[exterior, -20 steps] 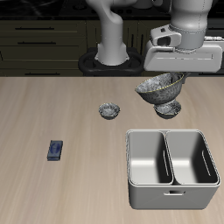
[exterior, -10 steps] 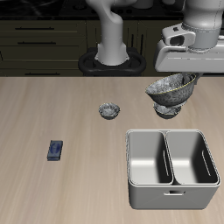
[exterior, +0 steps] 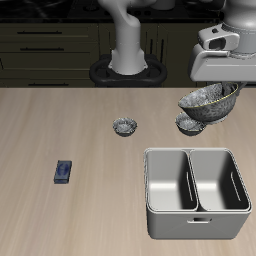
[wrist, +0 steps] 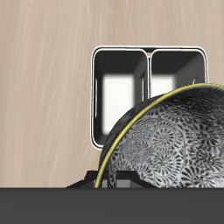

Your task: Place the largest bowl in the left side of the drainer

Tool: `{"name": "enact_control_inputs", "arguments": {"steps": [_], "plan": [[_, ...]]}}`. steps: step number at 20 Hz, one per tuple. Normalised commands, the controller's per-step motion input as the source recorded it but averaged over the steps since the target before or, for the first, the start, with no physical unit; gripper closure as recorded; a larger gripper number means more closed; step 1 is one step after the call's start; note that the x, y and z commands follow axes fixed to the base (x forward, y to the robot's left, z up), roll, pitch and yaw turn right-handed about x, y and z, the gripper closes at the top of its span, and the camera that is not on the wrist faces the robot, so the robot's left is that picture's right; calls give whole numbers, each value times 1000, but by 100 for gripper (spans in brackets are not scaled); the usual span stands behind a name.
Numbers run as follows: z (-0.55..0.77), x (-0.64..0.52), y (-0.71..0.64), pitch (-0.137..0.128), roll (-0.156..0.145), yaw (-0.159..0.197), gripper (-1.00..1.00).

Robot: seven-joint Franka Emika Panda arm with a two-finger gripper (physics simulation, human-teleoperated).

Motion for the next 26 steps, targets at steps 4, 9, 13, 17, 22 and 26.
{"name": "enact_control_inputs", "arguments": {"steps": [4, 9, 13, 17, 22, 26], "plan": [[-2, 65, 245, 3, 35, 3, 100], [-24, 45, 228, 8, 27, -8, 100], [-68, 51, 122, 13, 22, 1, 100], [-75, 51, 50, 6, 4, -7, 100], [-90, 66, -54, 11, -1, -14, 100], [-105, 91, -80, 13, -18, -4, 100]]}}
